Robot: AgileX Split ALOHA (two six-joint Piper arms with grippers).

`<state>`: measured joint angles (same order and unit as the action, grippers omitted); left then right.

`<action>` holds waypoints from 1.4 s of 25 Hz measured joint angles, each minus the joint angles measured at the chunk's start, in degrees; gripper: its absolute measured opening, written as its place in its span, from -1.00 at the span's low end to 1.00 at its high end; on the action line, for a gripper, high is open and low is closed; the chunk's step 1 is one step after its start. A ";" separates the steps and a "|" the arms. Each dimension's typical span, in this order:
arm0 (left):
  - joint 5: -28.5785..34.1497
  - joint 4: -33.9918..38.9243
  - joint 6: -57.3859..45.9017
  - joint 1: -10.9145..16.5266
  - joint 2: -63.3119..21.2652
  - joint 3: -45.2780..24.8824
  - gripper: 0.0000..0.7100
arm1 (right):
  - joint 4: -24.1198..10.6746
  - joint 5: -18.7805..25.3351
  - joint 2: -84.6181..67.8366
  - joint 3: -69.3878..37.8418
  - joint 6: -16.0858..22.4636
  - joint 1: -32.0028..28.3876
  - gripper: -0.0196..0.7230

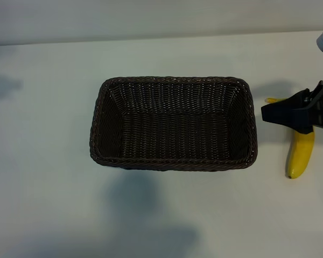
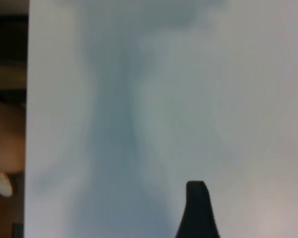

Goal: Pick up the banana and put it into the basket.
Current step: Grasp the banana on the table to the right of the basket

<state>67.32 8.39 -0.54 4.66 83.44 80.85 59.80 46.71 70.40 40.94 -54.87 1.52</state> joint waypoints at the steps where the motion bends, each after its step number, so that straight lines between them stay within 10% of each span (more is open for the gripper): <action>1: 0.00 -0.97 0.54 0.00 -2.28 -2.70 0.58 | 0.00 0.00 0.00 0.00 0.00 0.00 0.61; 22: -8.87 -6.97 0.10 0.00 -54.00 -49.17 0.58 | -0.05 0.00 0.00 0.00 0.00 0.00 0.61; 35: -7.23 -7.65 -0.15 0.00 -65.22 -51.88 0.58 | -0.05 -0.16 0.00 0.00 0.00 0.00 0.61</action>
<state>60.09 0.74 -0.69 4.66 18.22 28.97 59.75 46.55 70.40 40.94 -54.87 1.52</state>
